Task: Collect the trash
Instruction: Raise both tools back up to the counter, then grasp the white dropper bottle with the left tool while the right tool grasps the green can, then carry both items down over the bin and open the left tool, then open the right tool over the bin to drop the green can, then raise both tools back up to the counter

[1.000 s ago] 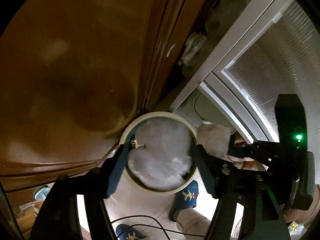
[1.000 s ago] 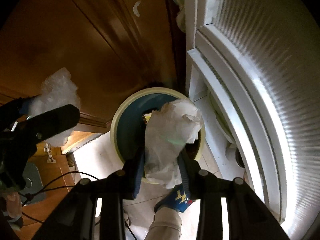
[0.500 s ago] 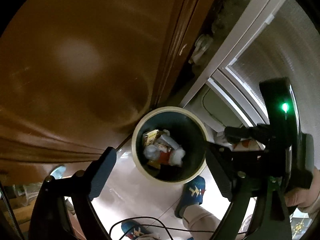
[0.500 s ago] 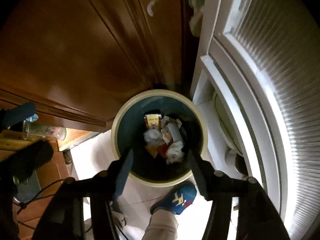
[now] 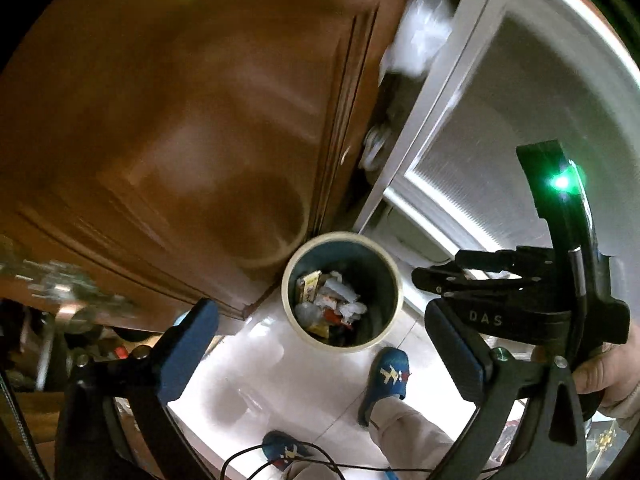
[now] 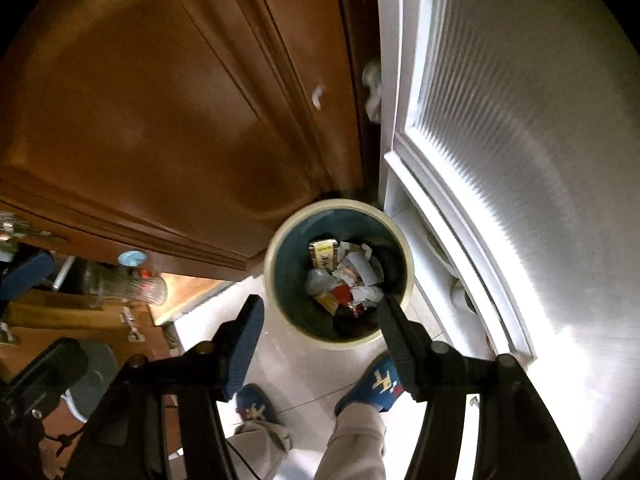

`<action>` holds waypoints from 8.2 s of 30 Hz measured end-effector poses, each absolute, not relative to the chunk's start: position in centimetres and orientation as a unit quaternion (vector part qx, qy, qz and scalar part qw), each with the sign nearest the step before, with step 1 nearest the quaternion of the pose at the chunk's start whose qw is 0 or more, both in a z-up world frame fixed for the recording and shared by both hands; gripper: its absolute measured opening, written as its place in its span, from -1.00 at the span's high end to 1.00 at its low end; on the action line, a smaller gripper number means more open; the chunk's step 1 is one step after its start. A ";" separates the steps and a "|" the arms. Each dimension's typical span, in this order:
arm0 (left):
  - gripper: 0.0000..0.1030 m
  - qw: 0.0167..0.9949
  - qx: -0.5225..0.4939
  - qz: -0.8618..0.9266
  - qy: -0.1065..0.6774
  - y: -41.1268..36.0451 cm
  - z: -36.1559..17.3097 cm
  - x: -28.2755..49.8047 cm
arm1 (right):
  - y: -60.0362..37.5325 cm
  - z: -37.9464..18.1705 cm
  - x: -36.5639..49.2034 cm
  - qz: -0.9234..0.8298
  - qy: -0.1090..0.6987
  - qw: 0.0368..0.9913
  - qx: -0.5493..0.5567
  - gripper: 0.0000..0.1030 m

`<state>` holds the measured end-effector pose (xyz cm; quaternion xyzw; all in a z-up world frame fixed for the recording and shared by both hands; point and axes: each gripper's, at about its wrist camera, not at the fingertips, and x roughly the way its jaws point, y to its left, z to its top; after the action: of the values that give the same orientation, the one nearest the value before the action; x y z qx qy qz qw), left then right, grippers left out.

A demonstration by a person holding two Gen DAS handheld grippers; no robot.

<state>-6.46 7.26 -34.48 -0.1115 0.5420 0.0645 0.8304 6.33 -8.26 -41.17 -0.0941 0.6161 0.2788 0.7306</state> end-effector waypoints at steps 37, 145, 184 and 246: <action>-0.98 0.930 -0.017 0.006 0.368 6.4 2.9 7.5 | -17.2 -0.8 12.8 0.222 0.347 0.901 -0.137 -0.38; 0.57 0.870 -0.082 -0.035 0.485 8.0 -12.7 -8.2 | -10.5 -12.5 -0.7 0.214 0.560 0.800 -0.015 -0.30; -0.33 0.812 -0.135 0.034 0.567 5.0 -42.6 1.1 | -12.5 -44.6 6.9 0.187 0.679 0.708 -0.041 -0.31; -0.57 0.915 -0.036 -0.018 0.401 7.3 -4.5 -9.6 | -14.8 -10.2 -2.9 0.166 0.478 0.862 0.024 -0.38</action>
<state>-9.62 7.32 -4.55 -0.0363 0.4010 -0.0183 0.9152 -2.85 -14.79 -10.20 0.0236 0.4779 0.1657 0.8624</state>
